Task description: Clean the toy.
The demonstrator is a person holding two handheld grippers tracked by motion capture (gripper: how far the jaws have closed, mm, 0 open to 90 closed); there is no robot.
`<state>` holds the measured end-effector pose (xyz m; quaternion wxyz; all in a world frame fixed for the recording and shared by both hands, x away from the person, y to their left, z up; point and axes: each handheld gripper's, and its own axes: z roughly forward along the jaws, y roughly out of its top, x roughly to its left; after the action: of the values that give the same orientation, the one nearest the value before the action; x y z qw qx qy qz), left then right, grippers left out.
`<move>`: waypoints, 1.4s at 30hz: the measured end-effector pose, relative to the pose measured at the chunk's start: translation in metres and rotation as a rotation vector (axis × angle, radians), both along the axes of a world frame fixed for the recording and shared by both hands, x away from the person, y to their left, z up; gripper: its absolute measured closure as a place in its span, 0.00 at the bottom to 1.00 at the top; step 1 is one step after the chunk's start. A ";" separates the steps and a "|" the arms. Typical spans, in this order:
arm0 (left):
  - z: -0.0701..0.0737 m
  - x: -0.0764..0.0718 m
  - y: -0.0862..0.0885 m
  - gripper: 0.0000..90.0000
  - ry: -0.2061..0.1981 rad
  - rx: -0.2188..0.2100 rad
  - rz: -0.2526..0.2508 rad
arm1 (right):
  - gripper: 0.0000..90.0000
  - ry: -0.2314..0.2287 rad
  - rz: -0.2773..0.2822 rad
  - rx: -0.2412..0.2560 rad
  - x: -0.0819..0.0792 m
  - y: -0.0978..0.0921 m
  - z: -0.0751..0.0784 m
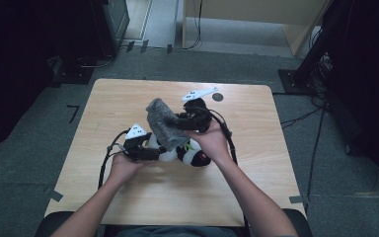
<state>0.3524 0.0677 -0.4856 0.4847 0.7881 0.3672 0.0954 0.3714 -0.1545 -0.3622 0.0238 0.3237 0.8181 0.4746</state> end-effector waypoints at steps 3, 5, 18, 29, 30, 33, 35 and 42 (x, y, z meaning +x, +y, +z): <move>0.000 0.000 0.000 0.16 0.001 -0.008 0.001 | 0.84 0.044 0.011 -0.022 0.004 0.010 -0.020; -0.001 -0.001 0.000 0.16 -0.001 -0.012 0.002 | 0.84 0.063 0.006 -0.065 0.007 0.014 -0.034; 0.002 -0.001 -0.003 0.21 0.023 0.022 0.018 | 0.81 0.071 0.000 -0.104 0.017 0.003 -0.051; 0.003 0.000 -0.003 0.21 0.031 0.030 0.026 | 0.82 0.086 -0.067 -0.120 0.027 -0.020 -0.049; 0.003 -0.001 -0.004 0.21 0.027 0.037 0.027 | 0.82 0.083 -0.081 -0.131 0.028 -0.024 -0.048; 0.003 -0.001 -0.004 0.21 0.028 0.036 0.027 | 0.82 0.102 -0.128 -0.153 0.033 -0.036 -0.050; 0.003 -0.001 -0.004 0.21 0.029 0.031 0.029 | 0.83 0.122 -0.138 -0.140 0.036 -0.044 -0.051; 0.003 0.000 -0.004 0.21 0.027 0.026 0.030 | 0.83 0.101 -0.153 -0.163 0.039 -0.053 -0.047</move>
<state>0.3525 0.0640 -0.4823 0.4678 0.7900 0.3843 0.0969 0.4103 -0.2071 -0.4091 0.0449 0.4056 0.8271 0.3866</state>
